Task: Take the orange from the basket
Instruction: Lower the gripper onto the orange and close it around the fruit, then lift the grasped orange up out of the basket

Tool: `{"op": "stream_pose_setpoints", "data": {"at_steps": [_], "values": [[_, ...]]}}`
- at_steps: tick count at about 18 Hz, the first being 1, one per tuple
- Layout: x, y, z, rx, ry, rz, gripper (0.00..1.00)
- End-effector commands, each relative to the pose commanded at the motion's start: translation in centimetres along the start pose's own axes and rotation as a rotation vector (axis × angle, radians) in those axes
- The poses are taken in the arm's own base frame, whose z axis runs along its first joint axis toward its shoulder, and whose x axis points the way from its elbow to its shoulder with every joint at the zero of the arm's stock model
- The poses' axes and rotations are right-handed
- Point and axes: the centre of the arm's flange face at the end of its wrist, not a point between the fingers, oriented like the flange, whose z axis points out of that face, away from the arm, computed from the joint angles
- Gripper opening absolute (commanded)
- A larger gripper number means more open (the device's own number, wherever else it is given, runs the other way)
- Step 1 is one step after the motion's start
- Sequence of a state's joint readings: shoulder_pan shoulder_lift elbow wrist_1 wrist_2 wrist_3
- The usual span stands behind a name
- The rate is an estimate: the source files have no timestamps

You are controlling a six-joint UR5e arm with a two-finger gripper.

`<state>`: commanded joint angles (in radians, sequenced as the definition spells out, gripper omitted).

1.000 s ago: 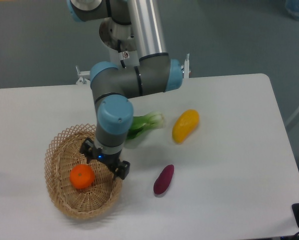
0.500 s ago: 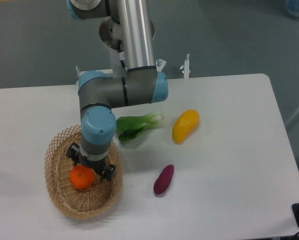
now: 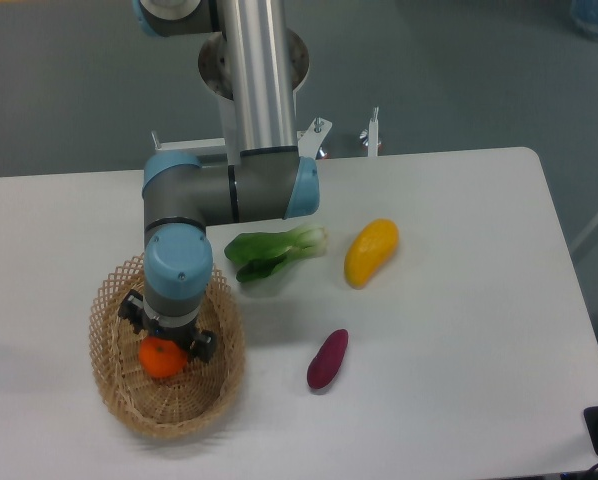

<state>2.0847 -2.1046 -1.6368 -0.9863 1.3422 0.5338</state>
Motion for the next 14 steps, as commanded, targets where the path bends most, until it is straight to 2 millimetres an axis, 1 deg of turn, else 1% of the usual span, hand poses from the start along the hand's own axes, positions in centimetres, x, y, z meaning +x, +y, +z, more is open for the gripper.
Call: {"op": "stream_pose_setpoints", "data": {"at_steps": [4,6,7,9,11,12,13,14], "values": [[-0.1,-0.1,0.2,0.005,-0.006,-0.009,1.00],[-0.4,-0.1,0.4,-0.001,-0.038,-0.034,0.92],[-0.2,-0.1,0.6,-0.011,-0.057,-0.038,0.88],[0.1,-0.2,0.7,-0.016,-0.063,-0.036,0.75],[0.2,-0.4,0.2,-0.007,-0.066,-0.048,0.53],[0.2,-0.4,0.0,-0.002,-0.068,-0.066,0.39],[0.2,-0.6,-0.4,0.005,-0.070,-0.079,0.31],[0.2,-0.8,-0.8,0.010,-0.074,-0.081,0.26]]}}
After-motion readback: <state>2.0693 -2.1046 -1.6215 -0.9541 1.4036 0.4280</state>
